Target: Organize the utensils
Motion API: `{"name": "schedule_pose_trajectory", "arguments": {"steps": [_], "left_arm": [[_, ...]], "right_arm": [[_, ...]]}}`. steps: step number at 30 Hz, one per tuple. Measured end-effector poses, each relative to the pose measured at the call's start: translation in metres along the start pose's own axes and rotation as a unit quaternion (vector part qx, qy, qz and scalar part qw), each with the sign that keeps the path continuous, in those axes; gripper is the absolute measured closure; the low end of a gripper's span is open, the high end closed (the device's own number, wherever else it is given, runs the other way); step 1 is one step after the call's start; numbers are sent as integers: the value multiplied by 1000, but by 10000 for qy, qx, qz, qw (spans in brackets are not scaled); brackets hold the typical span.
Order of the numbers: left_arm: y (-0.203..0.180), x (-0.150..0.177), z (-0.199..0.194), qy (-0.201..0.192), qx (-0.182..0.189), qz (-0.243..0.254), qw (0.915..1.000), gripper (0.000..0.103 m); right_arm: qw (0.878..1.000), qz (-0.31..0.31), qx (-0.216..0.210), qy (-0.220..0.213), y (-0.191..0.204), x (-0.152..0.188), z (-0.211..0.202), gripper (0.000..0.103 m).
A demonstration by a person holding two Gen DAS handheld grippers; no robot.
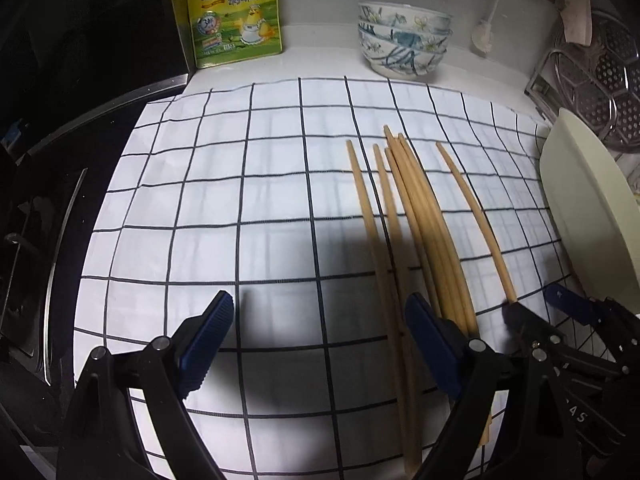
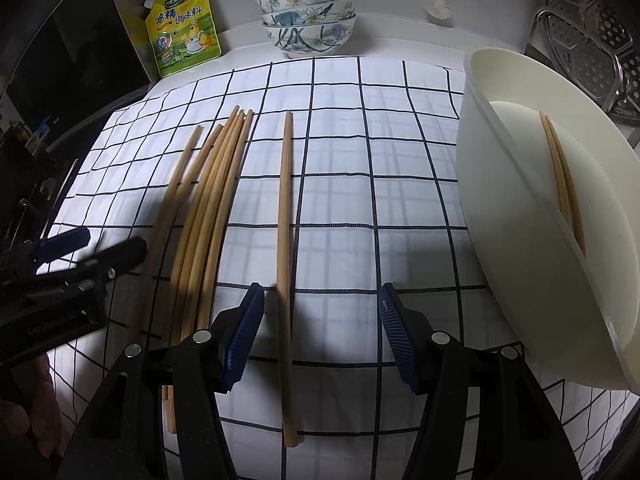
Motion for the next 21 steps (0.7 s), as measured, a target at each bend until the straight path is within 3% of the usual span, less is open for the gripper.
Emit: {"name": "schedule_pose_trajectory", "arguments": {"steps": [21], "left_arm": [[-15,4,17,182,-19,199,9996,16]], "right_arm": [[9999,-46,86,-31,-1,-2,3,46]]}}
Point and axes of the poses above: each gripper's, at about its wrist camera, not at the fingertips, and z roughly the way its jaws point, y to its left, x to its underside, the point moved 6 cm from there along z, roughly the way its jaws point, and after that the axes turned 14 degrees about -y, right-handed, at the moved point
